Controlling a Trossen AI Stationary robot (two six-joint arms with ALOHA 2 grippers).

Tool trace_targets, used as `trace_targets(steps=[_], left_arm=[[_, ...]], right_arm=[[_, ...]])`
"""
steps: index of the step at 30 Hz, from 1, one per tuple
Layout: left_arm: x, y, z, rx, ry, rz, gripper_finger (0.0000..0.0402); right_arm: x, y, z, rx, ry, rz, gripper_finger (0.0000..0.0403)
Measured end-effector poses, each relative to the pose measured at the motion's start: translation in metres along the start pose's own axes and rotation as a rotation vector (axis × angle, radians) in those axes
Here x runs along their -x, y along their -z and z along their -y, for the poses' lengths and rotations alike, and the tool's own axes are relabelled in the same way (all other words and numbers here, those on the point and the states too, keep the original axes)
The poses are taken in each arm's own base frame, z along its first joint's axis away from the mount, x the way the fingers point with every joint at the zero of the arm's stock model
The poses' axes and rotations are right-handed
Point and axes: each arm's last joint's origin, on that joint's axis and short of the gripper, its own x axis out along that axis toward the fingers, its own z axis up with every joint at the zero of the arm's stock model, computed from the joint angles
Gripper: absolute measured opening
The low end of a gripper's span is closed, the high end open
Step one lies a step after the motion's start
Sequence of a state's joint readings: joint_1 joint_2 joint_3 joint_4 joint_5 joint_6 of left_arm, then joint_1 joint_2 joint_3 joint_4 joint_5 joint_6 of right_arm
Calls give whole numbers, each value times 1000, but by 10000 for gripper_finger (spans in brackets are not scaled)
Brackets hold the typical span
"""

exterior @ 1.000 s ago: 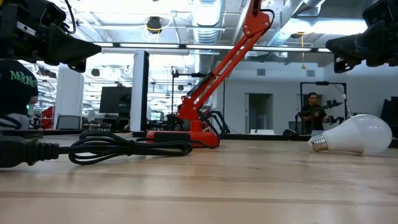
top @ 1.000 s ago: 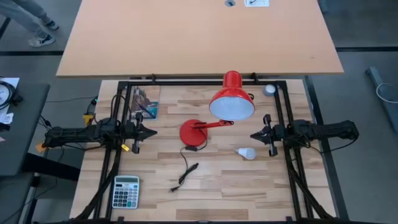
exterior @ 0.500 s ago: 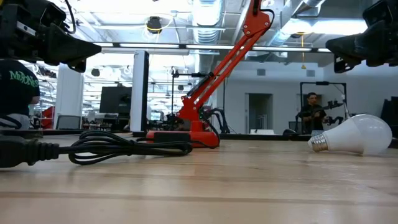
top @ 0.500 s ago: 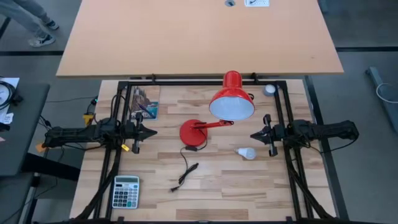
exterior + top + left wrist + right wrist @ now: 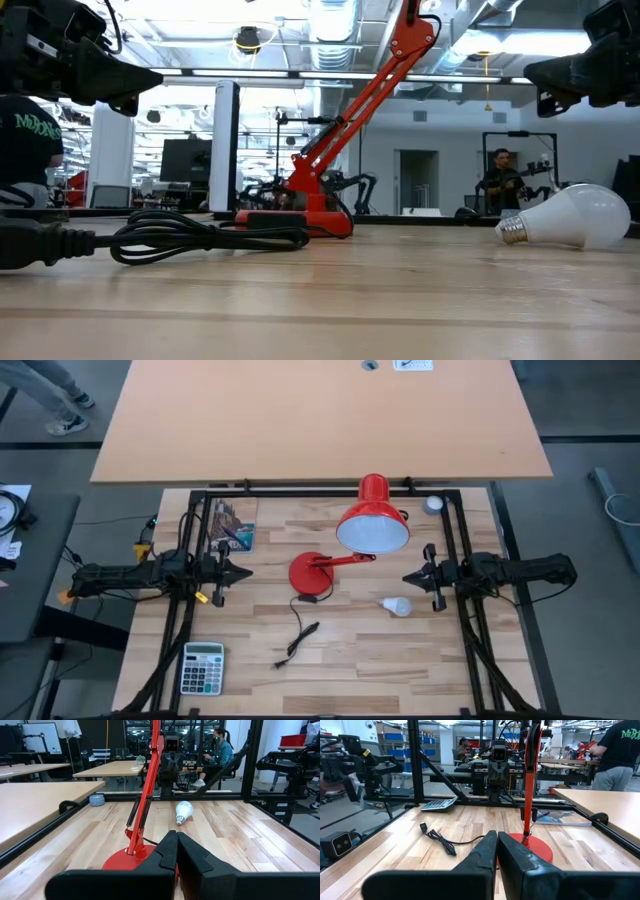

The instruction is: Screw lightbulb

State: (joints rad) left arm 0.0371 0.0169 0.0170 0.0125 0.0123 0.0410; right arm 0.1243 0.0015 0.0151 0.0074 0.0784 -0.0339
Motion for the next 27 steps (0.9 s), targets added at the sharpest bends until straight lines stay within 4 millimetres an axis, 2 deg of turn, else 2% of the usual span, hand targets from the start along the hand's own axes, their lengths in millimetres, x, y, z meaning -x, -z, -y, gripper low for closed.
trace_targets(steps=[27], left_arm=[[0,-2,-1,-25,-19,18,0]], right_arm=[[0,0,0,0,0,0,26]])
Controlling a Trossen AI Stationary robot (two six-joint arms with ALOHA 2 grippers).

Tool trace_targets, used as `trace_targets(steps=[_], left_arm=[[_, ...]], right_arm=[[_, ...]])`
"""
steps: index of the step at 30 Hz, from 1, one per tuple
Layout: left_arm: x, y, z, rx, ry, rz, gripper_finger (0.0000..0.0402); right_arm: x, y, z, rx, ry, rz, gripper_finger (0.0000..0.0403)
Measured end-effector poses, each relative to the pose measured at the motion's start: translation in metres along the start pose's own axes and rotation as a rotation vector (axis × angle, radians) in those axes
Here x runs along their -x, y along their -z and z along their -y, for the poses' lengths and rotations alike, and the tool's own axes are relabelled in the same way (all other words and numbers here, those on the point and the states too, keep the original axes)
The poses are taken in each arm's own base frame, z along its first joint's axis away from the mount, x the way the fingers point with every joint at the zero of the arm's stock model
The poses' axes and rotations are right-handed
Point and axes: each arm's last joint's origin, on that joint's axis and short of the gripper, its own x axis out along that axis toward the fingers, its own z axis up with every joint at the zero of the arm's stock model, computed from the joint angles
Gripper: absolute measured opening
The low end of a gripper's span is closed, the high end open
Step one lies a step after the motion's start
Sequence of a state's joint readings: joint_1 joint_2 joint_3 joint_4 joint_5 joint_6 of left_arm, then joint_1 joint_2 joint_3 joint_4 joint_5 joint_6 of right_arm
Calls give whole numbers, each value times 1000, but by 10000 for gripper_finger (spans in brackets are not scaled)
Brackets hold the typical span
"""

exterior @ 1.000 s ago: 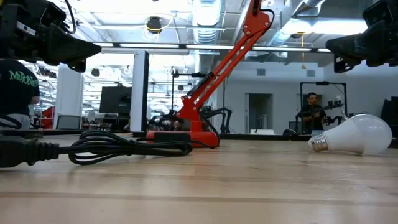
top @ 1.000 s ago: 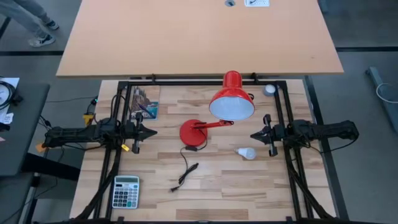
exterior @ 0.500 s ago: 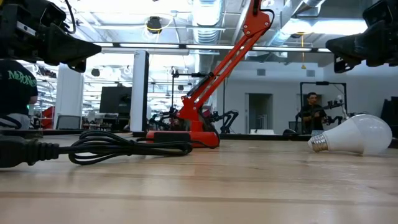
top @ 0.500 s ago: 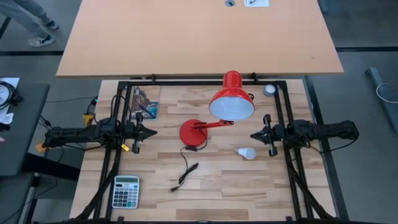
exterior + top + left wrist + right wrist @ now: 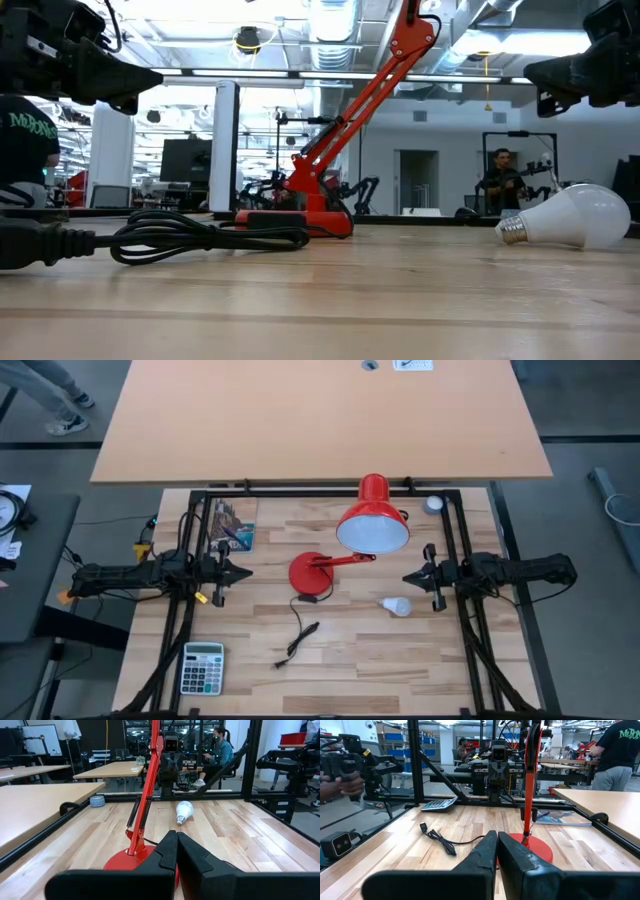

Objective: Screw lightbulb
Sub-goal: Insert the lightbulb in the lamp

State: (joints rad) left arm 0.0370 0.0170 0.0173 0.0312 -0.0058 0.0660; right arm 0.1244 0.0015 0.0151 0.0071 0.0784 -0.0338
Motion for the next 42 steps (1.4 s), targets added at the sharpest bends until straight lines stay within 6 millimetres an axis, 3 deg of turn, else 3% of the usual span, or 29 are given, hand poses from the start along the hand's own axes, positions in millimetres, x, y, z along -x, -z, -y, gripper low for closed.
trace_targets(steps=[5,11,16,24,29,31,34,38,42], left_arm=[[3,-21,-3,84,-56,71,0],[12,-72,-6,119,-52,152,0],[14,-128,-10,88,-76,122,0],[-4,-229,-18,-26,-121,71,0],[-25,-271,-20,-81,-109,86,0],[-36,-276,-20,-98,-108,70,0],[-58,-266,-18,-114,-47,2,0],[-82,-226,-10,-81,127,-97,0],[-96,-176,-2,-13,105,-128,0]], right_arm=[[0,0,0,0,0,0,26],[0,0,0,0,0,0,26],[0,0,0,0,0,0,26],[0,0,0,0,0,1,26],[0,0,0,0,2,2,26],[0,0,0,0,2,2,26],[0,0,0,-35,1,1,26],[0,0,0,-233,1,1,26],[0,0,0,-394,1,1,26]])
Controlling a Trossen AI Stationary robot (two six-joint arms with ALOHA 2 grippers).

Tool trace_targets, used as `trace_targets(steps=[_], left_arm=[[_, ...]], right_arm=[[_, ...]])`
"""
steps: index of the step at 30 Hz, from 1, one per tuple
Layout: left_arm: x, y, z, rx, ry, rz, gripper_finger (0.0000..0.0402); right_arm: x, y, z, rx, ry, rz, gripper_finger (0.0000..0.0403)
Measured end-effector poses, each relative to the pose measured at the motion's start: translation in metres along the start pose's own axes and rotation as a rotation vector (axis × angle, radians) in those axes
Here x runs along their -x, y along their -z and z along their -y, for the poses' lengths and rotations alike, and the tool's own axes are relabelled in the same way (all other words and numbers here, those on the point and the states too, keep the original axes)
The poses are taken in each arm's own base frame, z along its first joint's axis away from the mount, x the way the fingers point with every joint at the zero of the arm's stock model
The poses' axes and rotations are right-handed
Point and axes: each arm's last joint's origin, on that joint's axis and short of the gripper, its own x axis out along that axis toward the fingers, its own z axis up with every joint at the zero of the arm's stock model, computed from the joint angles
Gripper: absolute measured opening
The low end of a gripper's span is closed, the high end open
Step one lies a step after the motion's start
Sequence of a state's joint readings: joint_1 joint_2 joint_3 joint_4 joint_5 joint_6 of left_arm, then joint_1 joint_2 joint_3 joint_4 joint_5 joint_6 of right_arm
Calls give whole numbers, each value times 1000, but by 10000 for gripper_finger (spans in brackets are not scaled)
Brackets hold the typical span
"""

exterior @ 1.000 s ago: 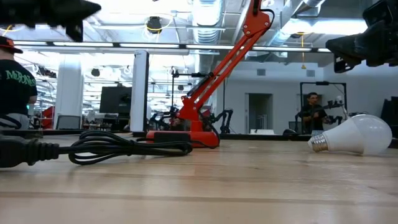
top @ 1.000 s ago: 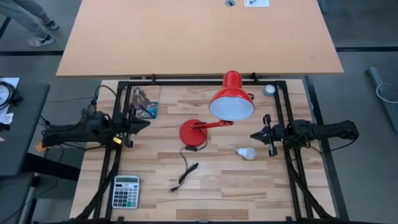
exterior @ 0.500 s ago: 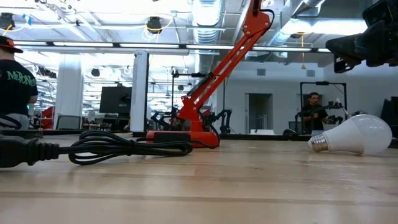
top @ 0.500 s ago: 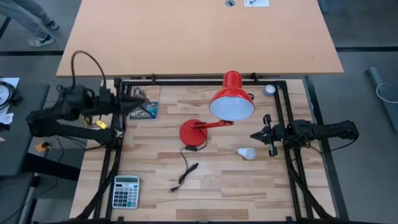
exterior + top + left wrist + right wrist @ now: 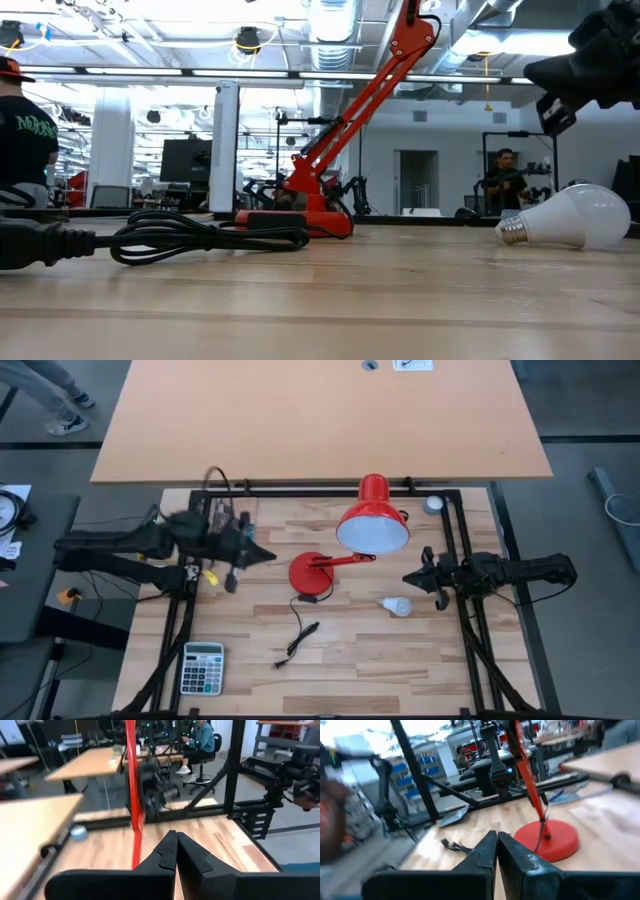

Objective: Screw lightbulb
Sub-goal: Insert the lightbulb in the lamp

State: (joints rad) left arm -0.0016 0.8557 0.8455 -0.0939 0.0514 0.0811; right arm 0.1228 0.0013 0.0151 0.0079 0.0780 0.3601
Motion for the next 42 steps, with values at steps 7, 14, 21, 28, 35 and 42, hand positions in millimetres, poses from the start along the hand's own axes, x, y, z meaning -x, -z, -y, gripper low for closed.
trace_targets(steps=[7,14,21,28,35,42], left_arm=[[-15,56,5,42,-183,106,0],[-12,38,-4,64,-258,203,0],[-27,33,3,30,-158,251,0],[-45,43,10,-78,-133,216,0],[-65,56,11,19,-122,188,0],[-92,60,12,17,-115,131,22]], right_arm=[[8,-34,-11,-26,-17,84,26],[33,-138,-45,120,22,183,26],[4,-162,-53,153,116,-72,26],[-34,-100,-40,-23,252,-410,26],[-47,-62,-48,-31,328,-481,26],[-52,-42,-64,22,322,-541,26]])
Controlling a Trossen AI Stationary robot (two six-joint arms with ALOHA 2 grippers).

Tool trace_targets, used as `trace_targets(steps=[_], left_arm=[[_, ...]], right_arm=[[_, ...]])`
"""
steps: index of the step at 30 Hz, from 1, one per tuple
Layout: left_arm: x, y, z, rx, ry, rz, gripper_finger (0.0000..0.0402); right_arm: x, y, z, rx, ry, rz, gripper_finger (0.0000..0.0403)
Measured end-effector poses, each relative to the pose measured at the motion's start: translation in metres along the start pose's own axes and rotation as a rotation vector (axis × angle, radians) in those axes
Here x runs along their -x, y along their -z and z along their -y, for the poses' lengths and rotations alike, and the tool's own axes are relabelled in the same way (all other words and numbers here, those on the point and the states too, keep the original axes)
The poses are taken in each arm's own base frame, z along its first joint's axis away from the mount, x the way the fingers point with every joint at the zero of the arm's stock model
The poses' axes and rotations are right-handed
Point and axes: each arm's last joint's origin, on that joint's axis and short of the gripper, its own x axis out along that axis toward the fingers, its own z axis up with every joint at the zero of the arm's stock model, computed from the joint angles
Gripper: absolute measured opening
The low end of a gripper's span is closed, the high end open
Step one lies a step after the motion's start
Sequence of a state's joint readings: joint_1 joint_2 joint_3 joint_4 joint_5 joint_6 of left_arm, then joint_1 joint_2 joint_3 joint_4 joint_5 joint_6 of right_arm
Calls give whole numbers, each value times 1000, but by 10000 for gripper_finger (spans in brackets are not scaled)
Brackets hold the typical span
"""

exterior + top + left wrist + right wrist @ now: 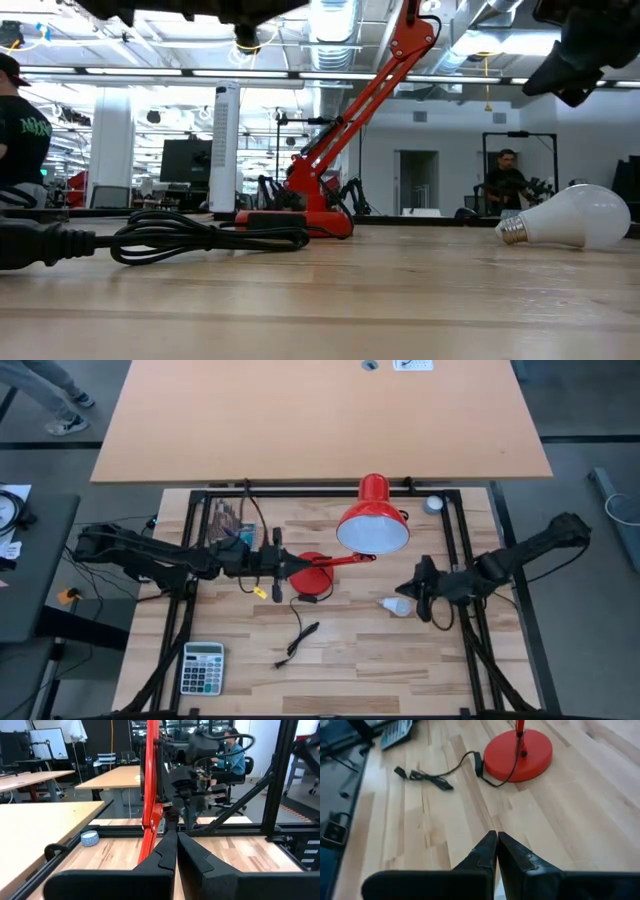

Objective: Screw lightbulb
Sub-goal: Insert the lightbulb in the lamp

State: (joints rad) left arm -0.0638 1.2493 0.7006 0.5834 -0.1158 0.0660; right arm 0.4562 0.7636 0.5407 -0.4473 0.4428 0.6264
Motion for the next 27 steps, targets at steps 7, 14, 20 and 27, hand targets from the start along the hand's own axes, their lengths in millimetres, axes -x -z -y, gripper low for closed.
trace_targets(steps=[7,14,20,27], left_arm=[[-45,22,5,-28,-65,-141,116],[-75,40,11,-128,-222,-243,191],[-88,52,25,-168,-272,-298,233],[-89,45,29,-231,-388,-298,244]], right_arm=[[-5,3,-3,11,8,-19,26],[-9,7,-6,-10,20,-51,26],[-10,10,-8,8,19,-70,26],[-10,10,-8,7,18,-69,26]])
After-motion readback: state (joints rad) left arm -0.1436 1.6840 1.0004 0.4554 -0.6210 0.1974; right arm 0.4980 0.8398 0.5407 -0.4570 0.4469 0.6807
